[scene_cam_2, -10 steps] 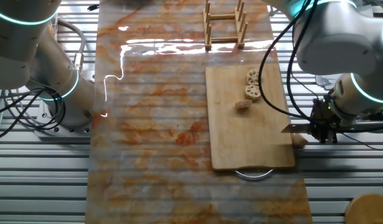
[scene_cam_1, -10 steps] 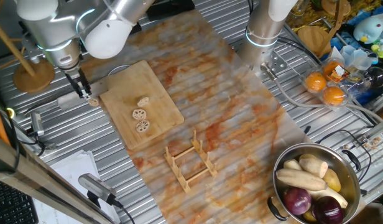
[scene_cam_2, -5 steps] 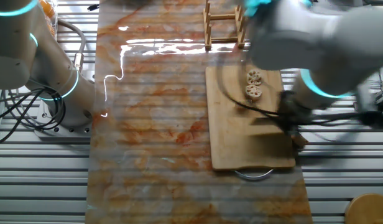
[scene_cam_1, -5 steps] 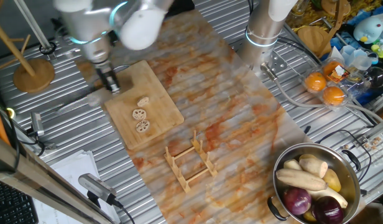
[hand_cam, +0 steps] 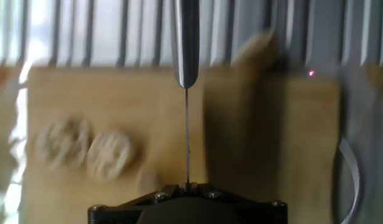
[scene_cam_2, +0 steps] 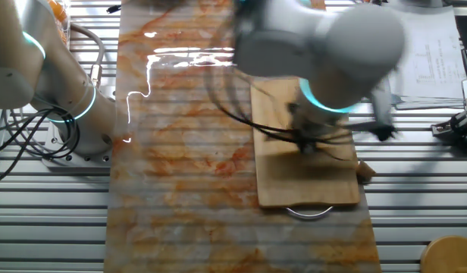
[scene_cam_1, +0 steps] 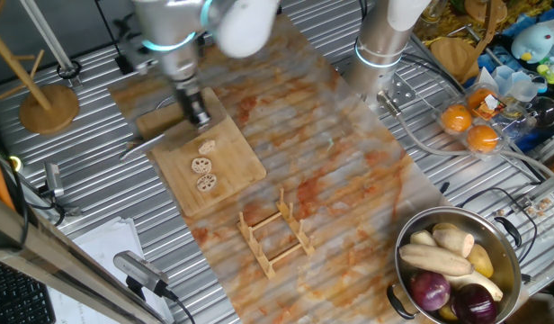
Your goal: Slice the lotus root
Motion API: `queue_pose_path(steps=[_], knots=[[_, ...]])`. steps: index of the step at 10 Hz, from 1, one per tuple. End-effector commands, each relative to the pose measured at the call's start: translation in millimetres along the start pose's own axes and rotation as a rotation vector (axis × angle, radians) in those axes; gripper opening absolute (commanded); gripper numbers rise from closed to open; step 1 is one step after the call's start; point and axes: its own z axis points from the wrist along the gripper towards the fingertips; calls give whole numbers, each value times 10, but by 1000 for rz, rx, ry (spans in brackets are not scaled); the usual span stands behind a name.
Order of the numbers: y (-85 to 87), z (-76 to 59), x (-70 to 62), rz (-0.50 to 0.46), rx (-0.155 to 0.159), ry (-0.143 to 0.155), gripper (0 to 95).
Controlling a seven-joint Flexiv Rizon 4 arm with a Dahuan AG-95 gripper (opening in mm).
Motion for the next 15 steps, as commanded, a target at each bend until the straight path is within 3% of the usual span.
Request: queue_pose_path(steps=[1,2,3,5,6,9,10,12,15], knots=[[69,-248,292,-44,17,-4,0],[27,-325,346,-69,38,-11,0],[-5,-367,378,-94,38,-25,0],[-28,-379,344,-247,74,-18,0],[-79,-311,272,-300,101,-27,0],[-202,-129,-30,-362,117,-34,0],[-208,-121,-46,-367,120,-35,0],[-291,-67,-202,-401,129,-14,0],[-344,-65,-213,-441,120,31,0]])
